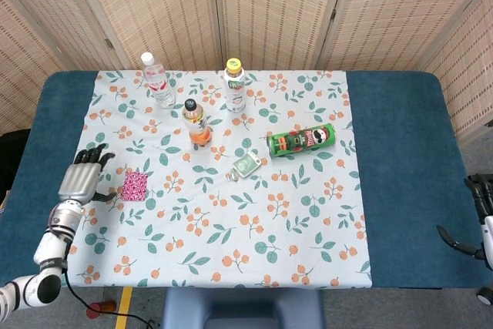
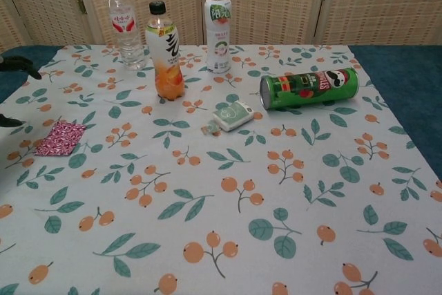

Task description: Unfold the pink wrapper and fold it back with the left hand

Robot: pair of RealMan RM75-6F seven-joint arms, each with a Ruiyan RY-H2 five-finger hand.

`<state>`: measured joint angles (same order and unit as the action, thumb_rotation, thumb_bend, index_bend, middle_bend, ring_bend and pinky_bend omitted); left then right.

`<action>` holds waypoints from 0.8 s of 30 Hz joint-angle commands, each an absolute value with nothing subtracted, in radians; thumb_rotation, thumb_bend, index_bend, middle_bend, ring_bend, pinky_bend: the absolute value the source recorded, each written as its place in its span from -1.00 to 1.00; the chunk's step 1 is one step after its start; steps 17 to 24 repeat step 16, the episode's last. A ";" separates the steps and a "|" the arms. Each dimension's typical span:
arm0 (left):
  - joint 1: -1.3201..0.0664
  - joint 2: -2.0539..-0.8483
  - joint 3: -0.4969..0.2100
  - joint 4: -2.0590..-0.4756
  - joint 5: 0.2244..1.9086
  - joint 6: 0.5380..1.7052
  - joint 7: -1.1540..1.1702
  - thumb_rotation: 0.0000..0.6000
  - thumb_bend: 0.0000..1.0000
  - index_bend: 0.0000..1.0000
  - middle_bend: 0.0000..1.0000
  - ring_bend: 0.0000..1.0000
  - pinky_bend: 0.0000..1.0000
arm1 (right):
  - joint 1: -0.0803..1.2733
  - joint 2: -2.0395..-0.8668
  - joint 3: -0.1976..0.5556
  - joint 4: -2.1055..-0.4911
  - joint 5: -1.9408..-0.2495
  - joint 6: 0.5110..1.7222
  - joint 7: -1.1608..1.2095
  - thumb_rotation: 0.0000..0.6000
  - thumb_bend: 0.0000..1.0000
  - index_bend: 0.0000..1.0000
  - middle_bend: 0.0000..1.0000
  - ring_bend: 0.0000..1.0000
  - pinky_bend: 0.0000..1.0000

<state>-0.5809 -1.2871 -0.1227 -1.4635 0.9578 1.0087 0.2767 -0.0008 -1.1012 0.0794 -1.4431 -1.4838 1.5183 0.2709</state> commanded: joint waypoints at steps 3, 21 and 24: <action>-0.433 -1.219 -0.118 -1.568 1.081 1.222 0.136 1.00 -0.48 -0.58 -1.00 -1.00 -1.00 | 0.008 -1.090 0.089 -1.429 -1.481 1.511 0.308 1.00 -0.40 -1.00 -1.00 -1.00 -1.00; -0.186 -1.220 0.008 -1.611 1.307 1.527 0.058 1.00 -0.46 -0.56 -1.00 -1.00 -1.00 | 0.004 -1.102 0.069 -1.401 -1.529 1.543 0.377 1.00 -0.40 -1.00 -1.00 -1.00 -1.00; -0.186 -1.220 0.008 -1.611 1.307 1.527 0.058 1.00 -0.46 -0.56 -1.00 -1.00 -1.00 | 0.004 -1.102 0.069 -1.401 -1.529 1.543 0.377 1.00 -0.40 -1.00 -1.00 -1.00 -1.00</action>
